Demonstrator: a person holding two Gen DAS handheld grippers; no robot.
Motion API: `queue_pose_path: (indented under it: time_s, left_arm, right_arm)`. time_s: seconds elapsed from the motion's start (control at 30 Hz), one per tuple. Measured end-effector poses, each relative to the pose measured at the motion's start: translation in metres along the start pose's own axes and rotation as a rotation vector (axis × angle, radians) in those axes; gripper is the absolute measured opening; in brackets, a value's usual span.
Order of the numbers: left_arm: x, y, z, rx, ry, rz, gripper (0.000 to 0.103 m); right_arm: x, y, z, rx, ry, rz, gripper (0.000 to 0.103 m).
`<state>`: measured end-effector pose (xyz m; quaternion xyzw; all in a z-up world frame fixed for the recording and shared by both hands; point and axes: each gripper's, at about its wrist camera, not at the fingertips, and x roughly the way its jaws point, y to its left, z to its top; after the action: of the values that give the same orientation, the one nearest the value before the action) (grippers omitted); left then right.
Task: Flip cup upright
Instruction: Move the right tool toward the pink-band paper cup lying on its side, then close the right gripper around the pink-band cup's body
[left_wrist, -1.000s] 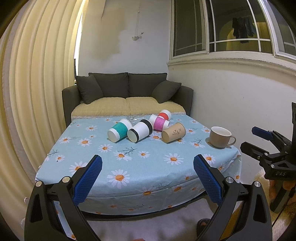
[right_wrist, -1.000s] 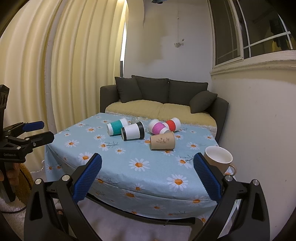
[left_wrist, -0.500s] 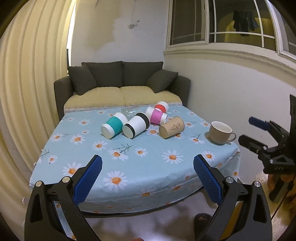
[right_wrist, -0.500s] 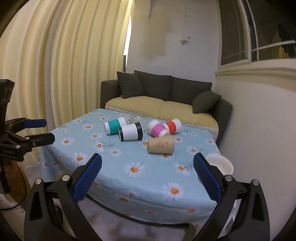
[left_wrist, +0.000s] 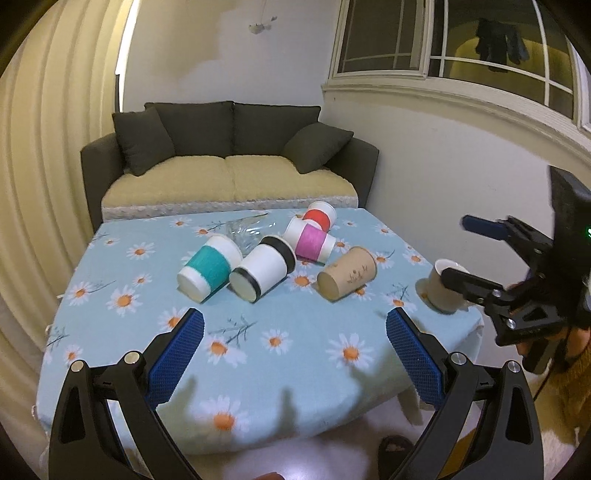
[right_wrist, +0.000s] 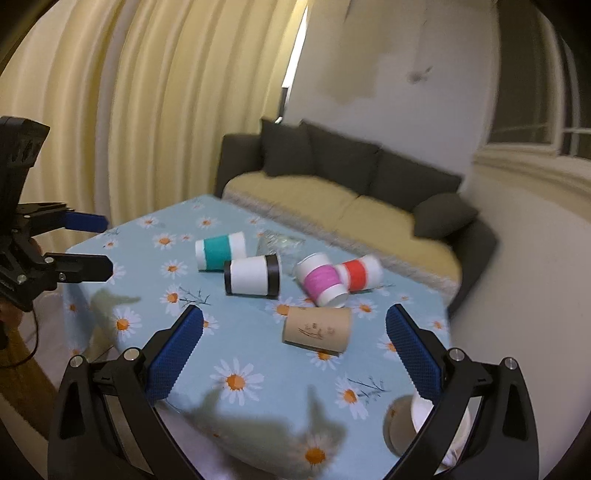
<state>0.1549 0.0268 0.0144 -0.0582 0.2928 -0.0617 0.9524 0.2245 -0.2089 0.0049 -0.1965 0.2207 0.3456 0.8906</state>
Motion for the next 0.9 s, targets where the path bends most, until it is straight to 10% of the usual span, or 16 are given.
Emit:
queue_pose_path:
  time_s: [0.37, 0.9]
  left_arm:
    - [0.079, 0.029, 0.031, -0.072, 0.076, -0.073, 0.096]
    - [0.139, 0.050, 0.003, -0.070, 0.182, -0.185, 0.096]
  right_arm:
    - [0.142, -0.060, 0.056, 0.024, 0.380, 0.286, 0.098]
    - [0.284, -0.058, 0.064, -0.187, 0.668, 0.218, 0.071]
